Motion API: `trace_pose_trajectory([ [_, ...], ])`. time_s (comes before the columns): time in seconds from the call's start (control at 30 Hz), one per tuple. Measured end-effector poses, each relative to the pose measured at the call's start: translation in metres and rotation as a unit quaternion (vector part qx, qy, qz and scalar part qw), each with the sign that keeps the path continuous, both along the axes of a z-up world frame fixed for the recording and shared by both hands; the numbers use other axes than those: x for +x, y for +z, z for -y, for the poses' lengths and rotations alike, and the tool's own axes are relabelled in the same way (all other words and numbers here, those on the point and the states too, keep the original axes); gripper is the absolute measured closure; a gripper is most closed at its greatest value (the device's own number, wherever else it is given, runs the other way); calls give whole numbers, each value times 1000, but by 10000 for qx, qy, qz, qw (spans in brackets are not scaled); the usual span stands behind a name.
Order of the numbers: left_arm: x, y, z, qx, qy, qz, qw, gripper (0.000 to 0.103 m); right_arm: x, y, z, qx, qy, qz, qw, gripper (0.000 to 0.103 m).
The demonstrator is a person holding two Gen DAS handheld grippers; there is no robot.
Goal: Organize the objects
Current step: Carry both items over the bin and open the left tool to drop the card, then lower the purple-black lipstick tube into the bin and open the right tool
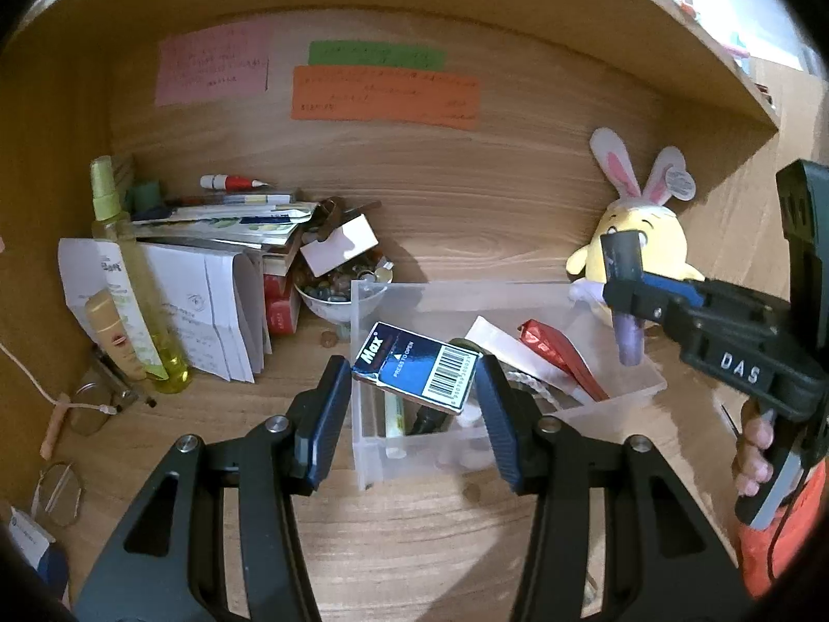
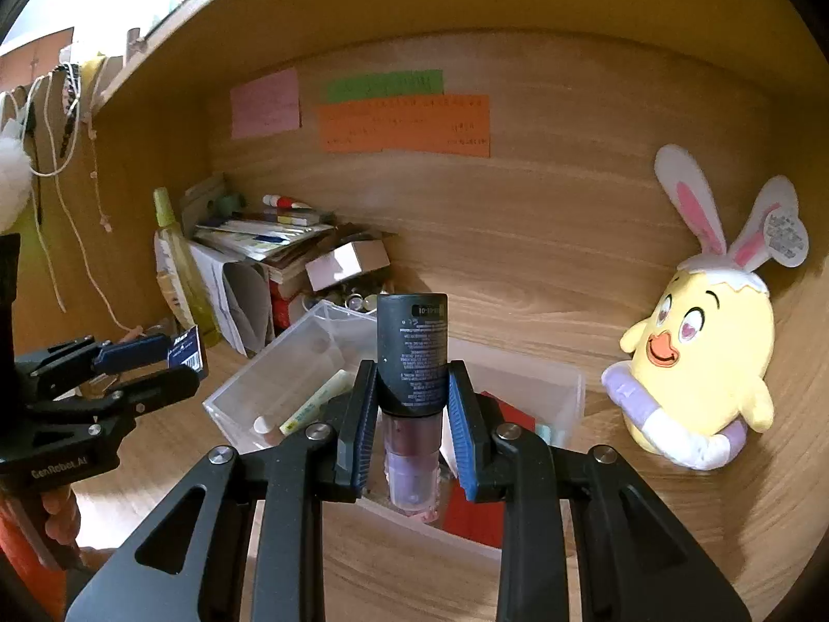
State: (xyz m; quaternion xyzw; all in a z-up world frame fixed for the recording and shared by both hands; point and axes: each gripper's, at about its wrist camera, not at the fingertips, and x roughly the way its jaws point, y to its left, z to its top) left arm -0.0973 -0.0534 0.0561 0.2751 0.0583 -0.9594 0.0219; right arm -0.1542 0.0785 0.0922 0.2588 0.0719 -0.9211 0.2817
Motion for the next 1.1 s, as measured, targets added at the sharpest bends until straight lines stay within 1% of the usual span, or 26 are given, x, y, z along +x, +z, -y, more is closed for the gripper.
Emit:
trace_pose_trajectory([
  [0.3, -28, -23, 7, 44, 69, 374, 9993, 54, -25, -31, 10, 213, -88, 387, 9990, 79],
  [0.4, -34, -31, 10, 122, 37, 499, 9987, 54, -34, -42, 12, 271, -93, 568, 9980, 79],
  [0.7, -40, -38, 3, 165, -119, 595, 9980, 54, -43, -60, 16, 454, -58, 850, 9953, 79],
  [0.83, -38, -36, 4, 223, -139, 595, 9979, 49, -44, -64, 18, 477, -24, 947, 9944, 79],
  [0.9, -35, -33, 5, 252, -130, 549, 9981, 45, -43, -62, 19, 498, -36, 931, 9944, 77],
  [0.97, -30, -30, 5, 261, -122, 486, 9984, 42, -41, -59, 17, 457, -57, 889, 9950, 63],
  [1.03, -26, -25, 5, 260, -117, 421, 9987, 38, -37, -53, 14, 400, -86, 772, 9962, 57],
  [1.1, -21, -21, 5, 254, -100, 366, 9990, 32, -32, -46, 12, 384, -105, 656, 9971, 55],
])
